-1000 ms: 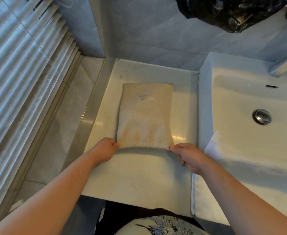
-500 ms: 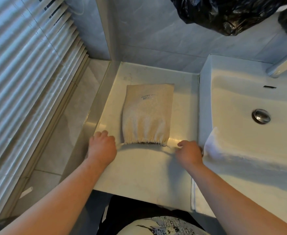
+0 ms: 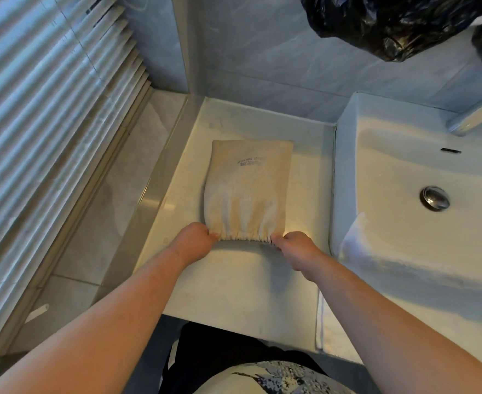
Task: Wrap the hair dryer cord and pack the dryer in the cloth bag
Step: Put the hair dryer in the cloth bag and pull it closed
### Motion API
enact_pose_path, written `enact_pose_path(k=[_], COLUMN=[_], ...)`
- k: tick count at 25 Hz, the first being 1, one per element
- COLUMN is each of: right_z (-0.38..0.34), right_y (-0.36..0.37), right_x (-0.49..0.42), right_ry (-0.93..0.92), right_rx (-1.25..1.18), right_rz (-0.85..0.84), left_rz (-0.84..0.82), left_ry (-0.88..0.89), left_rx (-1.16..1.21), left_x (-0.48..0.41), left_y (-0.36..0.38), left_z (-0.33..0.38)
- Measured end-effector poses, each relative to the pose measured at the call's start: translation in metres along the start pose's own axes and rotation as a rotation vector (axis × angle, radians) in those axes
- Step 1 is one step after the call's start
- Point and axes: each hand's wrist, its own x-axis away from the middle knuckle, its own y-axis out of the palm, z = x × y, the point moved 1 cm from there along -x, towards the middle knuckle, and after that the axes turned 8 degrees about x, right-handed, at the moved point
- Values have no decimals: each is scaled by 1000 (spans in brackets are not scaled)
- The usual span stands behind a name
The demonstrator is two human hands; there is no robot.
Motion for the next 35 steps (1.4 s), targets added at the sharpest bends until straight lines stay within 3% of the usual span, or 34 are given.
enact_pose_path(k=[3, 7, 10, 13, 16, 19, 23, 26, 28, 29, 33, 35], right_z=[0, 1, 11, 20, 17, 15, 27, 20, 8, 2, -10, -14], right_y=[-11, -18, -24, -26, -27, -22, 1, 19, 21, 24, 41, 42], right_x=[4, -3, -7, -12, -21, -21, 8, 20, 26, 28, 16, 11], right_ry=[-142, -139, -108, -69, -13, 23, -4, -15, 12, 32, 67, 101], right_rx=[278, 139, 92, 165, 207, -3, 21, -56, -187, -237, -229, -376], right_rz=[73, 224, 325, 349, 345, 344, 541, 189, -48, -88, 50, 154], left_rz=[2, 42, 159, 209, 104, -5, 124, 41, -74, -131, -126, -133], left_ry=[75, 46, 10, 4, 60, 124, 445, 503, 494, 477, 428, 398], left_rx=[-25, 230, 286, 237, 80, -102, -193, -228, -405, -505, -650, -606], left_x=[2, 2, 4, 6, 10, 11, -10, -40, -61, -67, -62, -48], left_y=[-11, -25, -38, -36, -24, -22, -28, -25, -17, -14, -4, 5], left_z=[5, -9, -25, -37, -37, -20, 33, 74, 87, 88, 76, 68])
